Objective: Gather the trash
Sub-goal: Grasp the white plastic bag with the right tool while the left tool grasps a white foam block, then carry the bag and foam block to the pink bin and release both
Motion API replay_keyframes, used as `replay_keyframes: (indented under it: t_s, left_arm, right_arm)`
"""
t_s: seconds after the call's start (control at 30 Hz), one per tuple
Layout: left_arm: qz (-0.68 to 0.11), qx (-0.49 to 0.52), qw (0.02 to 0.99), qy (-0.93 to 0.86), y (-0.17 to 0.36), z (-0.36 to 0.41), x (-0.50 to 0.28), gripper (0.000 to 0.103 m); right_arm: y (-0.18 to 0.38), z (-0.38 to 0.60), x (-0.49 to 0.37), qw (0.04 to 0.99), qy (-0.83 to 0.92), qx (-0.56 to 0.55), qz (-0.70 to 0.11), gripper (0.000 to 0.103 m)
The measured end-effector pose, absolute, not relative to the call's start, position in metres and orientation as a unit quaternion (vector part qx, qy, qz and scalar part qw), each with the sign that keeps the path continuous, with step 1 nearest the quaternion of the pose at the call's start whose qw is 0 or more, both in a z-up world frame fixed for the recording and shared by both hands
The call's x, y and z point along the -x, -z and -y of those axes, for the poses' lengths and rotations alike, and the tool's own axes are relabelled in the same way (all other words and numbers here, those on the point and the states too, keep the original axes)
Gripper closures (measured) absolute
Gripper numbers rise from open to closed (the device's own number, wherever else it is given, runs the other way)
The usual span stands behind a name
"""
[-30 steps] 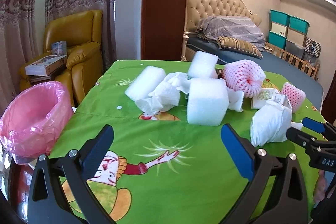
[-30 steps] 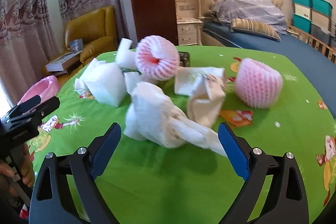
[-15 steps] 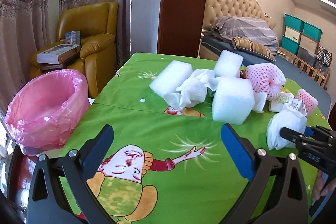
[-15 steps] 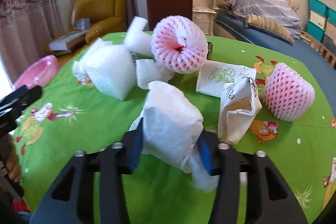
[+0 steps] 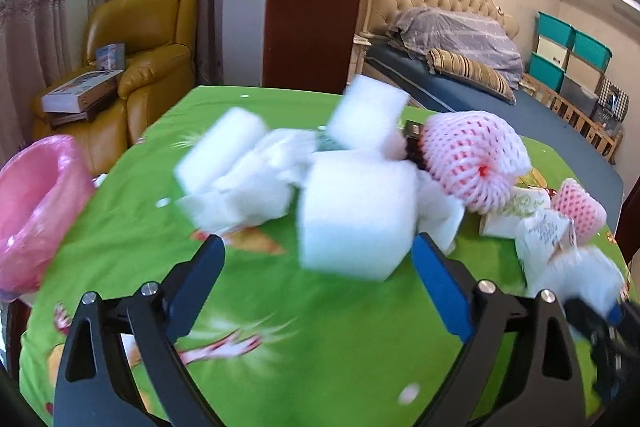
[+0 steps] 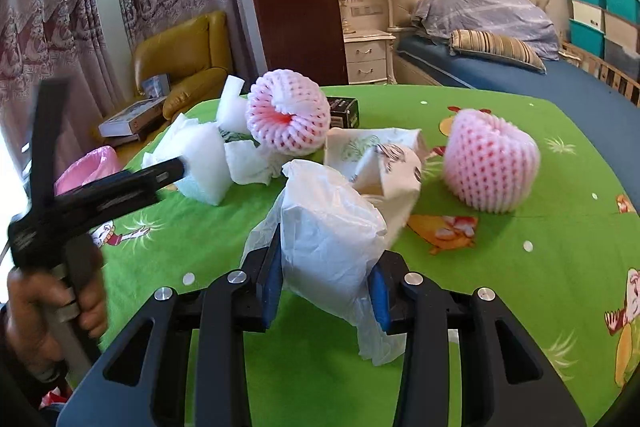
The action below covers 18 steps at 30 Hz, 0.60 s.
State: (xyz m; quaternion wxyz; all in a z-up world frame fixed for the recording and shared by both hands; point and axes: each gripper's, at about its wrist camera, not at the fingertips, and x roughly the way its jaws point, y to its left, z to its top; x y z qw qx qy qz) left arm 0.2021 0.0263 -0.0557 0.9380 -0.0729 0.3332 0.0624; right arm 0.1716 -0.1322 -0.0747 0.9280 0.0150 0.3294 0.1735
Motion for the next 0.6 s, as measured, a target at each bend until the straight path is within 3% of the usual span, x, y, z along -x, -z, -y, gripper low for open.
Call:
replay_keyframes:
  t_s: [0.07, 0.1, 0.13, 0.6]
  left_arm:
    - [-0.335, 0.061, 0.938, -0.066, 0.059, -0.017, -0.214, 0.012]
    - [-0.337, 0.056, 0.937, -0.066, 0.061, -0.014, -0.218, 0.021]
    - [-0.341, 0.053, 0.937, -0.059, 0.063, -0.011, -0.222, 0.043]
    - [-0.267, 0.062, 0.957, -0.091, 0.036, -0.075, -0.113, 0.043]
  right_arm:
    - [0.077, 0.137, -0.171, 0.927, -0.172, -0.019, -0.332, 0.065]
    - [0.077, 0.139, -0.170, 0.927, -0.171, -0.022, -0.333, 0.065]
    - [0.078, 0.140, -0.170, 0.927, -0.171, -0.023, -0.333, 0.065]
    - [0.067, 0.068, -0.146, 0.915, -0.254, 0.020, -0.312, 0.065]
